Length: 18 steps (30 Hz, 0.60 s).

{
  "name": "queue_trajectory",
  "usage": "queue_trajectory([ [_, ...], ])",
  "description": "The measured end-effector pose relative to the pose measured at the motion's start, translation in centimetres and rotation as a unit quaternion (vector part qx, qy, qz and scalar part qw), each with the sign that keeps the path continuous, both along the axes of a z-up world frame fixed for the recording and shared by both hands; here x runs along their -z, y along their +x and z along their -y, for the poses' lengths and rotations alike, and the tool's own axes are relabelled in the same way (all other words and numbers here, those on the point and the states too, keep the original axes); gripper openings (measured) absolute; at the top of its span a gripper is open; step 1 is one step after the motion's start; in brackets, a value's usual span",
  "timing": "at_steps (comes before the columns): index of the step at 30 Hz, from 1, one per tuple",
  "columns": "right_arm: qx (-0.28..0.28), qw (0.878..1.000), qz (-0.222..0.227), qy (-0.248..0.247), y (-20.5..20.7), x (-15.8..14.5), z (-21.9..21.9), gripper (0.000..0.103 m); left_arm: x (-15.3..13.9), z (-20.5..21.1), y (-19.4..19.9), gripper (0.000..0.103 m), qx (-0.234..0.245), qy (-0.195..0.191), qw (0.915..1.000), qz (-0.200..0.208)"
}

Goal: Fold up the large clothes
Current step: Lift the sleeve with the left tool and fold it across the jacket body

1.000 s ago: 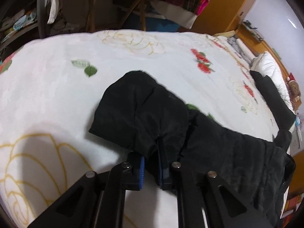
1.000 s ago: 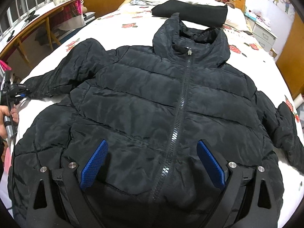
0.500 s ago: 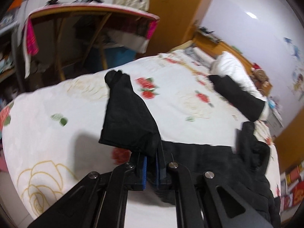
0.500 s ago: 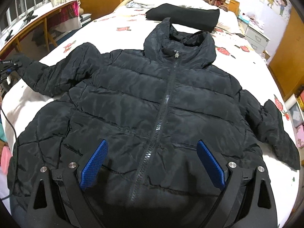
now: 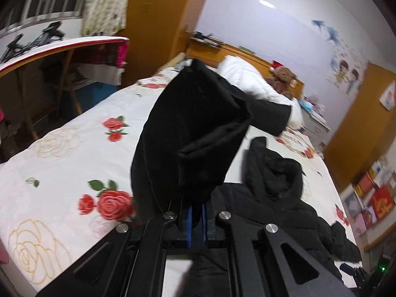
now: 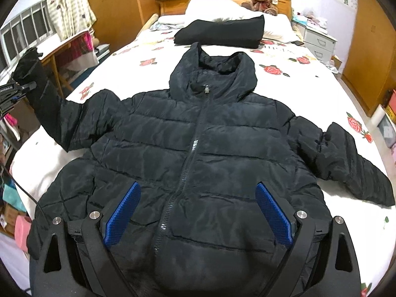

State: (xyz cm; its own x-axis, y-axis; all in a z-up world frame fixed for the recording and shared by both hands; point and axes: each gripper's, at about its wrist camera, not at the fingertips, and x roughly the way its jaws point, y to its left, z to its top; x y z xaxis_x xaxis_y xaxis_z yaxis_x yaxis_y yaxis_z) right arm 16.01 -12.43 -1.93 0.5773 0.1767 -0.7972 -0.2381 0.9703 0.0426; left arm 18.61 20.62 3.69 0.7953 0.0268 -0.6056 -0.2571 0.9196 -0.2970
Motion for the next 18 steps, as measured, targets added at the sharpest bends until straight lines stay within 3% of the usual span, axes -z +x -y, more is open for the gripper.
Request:
queue_trajectory([
  [8, 0.026, 0.999, 0.008, 0.018, -0.1, -0.3, 3.7, 0.094, -0.8, 7.7, 2.2, 0.005, 0.068, 0.002, 0.9977, 0.002],
  [18, 0.064, 0.997, 0.011, 0.030, 0.4, 0.2, 8.4, 0.094, 1.5, 17.9, 5.8, 0.004, 0.154, -0.004, 0.9877, -0.027],
])
